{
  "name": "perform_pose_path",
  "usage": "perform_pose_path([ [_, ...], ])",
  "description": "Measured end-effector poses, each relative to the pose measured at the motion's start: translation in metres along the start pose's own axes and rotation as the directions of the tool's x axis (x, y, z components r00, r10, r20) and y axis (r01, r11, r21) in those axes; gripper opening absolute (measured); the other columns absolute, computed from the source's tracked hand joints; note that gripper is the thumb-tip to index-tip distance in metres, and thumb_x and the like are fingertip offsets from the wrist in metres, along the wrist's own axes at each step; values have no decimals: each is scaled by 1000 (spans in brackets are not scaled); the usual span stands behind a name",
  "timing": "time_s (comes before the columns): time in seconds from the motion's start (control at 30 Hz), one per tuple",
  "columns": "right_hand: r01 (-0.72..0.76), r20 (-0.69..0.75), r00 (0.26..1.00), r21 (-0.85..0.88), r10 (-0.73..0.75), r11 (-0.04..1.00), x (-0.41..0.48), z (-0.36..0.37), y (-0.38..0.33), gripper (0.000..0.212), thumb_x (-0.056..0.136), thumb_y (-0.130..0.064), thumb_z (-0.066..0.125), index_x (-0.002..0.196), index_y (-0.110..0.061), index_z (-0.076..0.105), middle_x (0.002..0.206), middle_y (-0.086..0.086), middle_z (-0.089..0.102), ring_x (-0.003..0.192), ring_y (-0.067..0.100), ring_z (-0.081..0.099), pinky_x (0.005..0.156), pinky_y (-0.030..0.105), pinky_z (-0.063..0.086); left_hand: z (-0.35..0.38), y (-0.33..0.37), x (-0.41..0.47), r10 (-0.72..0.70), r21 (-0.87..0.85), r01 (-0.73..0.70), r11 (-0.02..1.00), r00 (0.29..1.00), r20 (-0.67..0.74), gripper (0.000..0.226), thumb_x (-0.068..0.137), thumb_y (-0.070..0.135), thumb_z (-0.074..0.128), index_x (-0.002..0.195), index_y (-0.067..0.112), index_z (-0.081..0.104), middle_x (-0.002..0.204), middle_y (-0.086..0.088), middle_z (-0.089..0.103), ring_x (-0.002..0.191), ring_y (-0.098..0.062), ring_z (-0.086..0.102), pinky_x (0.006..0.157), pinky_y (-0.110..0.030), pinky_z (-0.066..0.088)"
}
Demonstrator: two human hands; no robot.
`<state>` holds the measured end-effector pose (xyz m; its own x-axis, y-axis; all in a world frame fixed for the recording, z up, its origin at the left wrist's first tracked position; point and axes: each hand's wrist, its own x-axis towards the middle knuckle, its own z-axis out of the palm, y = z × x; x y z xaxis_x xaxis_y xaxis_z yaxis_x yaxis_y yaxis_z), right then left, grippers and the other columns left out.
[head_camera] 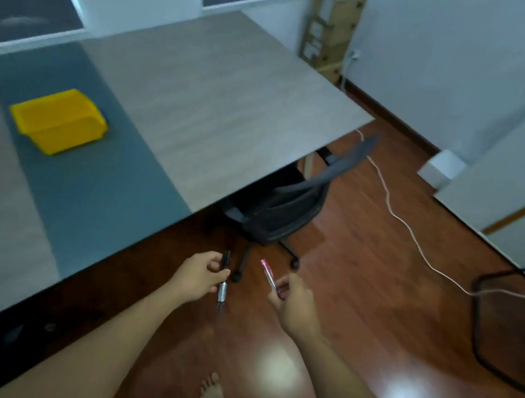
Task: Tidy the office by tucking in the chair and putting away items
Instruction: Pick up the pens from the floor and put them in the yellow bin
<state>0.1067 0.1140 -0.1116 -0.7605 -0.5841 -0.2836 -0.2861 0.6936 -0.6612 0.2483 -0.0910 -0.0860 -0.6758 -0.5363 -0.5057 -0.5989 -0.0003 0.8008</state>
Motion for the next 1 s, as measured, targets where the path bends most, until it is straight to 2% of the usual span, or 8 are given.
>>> perform_pose_path([
  [0.1,77,87,993,-15,-75,997,26,24,-37,17,90,-27,76,92,-34,61,92,-10,67,81,6,63,68,29,50,-47,-21,5,-61,-88,54,995,995,-74,33,97,22,78,129,20,69,119,-5,71,105,-19,76,84,-36,68],
  [0.2,149,165,976,-20,-144,989,53,47,-75,15,92,-26,77,97,-30,64,94,-10,67,81,3,64,63,18,45,-84,-33,6,-116,-182,89,979,983,-146,32,97,23,78,127,18,69,121,-3,72,105,-18,76,79,-29,67],
  [0.3,201,237,953,-27,-189,979,81,70,-112,14,93,-26,78,99,-28,66,95,-11,69,80,1,65,60,15,43,-117,-43,10,-164,-262,102,960,961,-224,30,98,24,77,127,16,69,123,-3,71,107,-20,75,75,-27,66],
  [0.43,273,316,916,-34,-248,962,134,101,-156,15,94,-27,77,98,-28,63,92,-10,69,80,3,66,67,21,49,-162,-53,27,-223,-366,102,925,926,-305,30,98,27,77,125,14,69,125,-5,69,104,-22,76,79,-33,68],
  [0.57,317,358,890,-43,-282,947,191,123,-201,13,94,-26,76,97,-25,64,87,-8,69,76,4,65,60,17,45,-206,-53,48,-266,-437,77,896,882,-388,24,98,26,77,118,14,71,121,-9,71,100,-24,77,86,-42,68],
  [0.8,408,417,834,-22,-363,913,275,147,-279,10,92,-24,75,97,-24,66,92,-3,72,80,14,68,65,24,51,-270,-38,88,-328,-528,26,849,810,-487,22,99,20,76,116,6,71,119,-22,70,89,-26,74,81,-41,67],
  [0.9,436,456,806,-27,-377,900,300,159,-313,10,93,-25,74,100,-21,67,94,-2,72,81,16,68,62,22,48,-289,-34,104,-348,-558,11,830,792,-502,21,99,20,75,115,9,71,114,-19,70,89,-26,74,77,-37,67],
  [1.0,447,488,785,-21,-381,894,318,175,-343,10,94,-26,74,100,-22,67,94,-4,70,80,15,67,61,25,49,-312,-30,118,-362,-592,-7,806,786,-501,19,100,20,75,116,10,72,106,-13,69,89,-27,75,79,-40,67],
])
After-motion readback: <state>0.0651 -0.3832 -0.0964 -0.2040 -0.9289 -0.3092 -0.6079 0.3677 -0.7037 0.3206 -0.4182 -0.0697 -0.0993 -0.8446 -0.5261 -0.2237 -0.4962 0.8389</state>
